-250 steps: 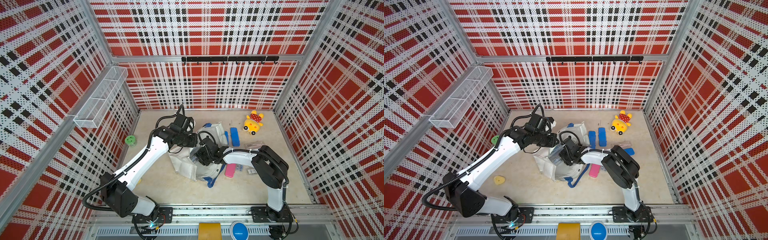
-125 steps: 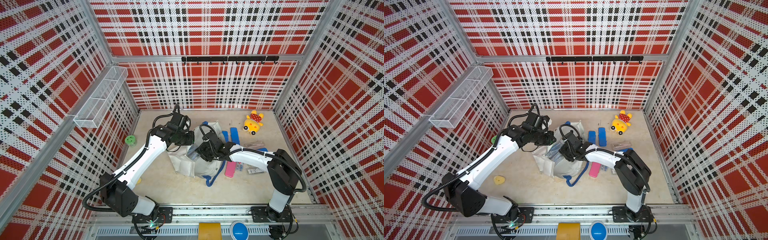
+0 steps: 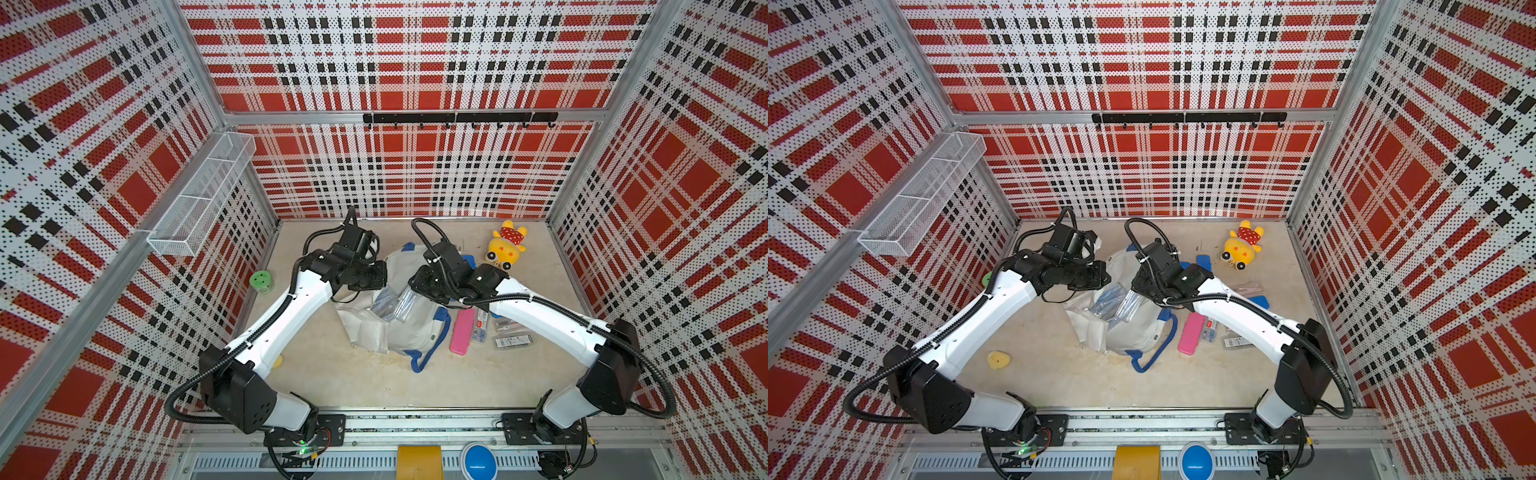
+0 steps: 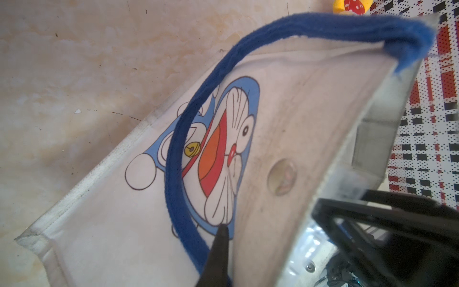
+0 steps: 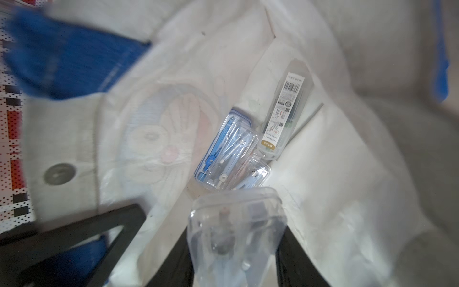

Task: Take out the compass set from the canvas bag
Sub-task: Pick up the compass set from the canvas bag, then place the compass set at the center of the board.

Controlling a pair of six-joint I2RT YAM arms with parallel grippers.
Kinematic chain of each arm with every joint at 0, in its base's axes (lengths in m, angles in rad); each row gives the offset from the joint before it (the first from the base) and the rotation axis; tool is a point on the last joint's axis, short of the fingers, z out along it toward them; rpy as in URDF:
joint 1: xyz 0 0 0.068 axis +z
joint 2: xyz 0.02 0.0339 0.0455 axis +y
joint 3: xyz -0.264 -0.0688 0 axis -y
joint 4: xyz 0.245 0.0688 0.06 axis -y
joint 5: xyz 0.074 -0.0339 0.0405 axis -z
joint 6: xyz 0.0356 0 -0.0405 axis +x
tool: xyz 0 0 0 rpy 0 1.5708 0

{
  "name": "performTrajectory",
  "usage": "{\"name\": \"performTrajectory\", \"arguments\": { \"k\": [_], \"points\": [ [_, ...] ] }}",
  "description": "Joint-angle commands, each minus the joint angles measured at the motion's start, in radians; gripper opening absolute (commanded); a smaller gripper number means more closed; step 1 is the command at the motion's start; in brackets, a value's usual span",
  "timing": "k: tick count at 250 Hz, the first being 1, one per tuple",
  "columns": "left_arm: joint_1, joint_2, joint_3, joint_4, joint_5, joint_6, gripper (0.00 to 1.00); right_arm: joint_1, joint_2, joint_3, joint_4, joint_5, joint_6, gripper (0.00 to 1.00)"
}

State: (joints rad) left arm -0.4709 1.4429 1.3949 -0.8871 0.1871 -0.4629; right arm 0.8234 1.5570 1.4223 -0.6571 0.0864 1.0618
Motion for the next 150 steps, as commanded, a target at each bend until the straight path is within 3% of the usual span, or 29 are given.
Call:
{"name": "performTrajectory", "arguments": {
  "k": [1,105,150],
  "points": [
    [0.025,-0.011,0.01,0.01,-0.013,0.013,0.0,-0.015,-0.072,0.037,-0.082,0.068,-0.088,0.2],
    [0.175,-0.071,-0.006,-0.055,0.034,0.089,0.0,-0.235,-0.328,-0.027,-0.254,0.017,-0.214,0.2],
    [0.251,-0.096,-0.028,-0.078,0.052,0.123,0.0,-0.306,-0.326,-0.041,-0.332,-0.045,-0.328,0.2]
  ]
}}
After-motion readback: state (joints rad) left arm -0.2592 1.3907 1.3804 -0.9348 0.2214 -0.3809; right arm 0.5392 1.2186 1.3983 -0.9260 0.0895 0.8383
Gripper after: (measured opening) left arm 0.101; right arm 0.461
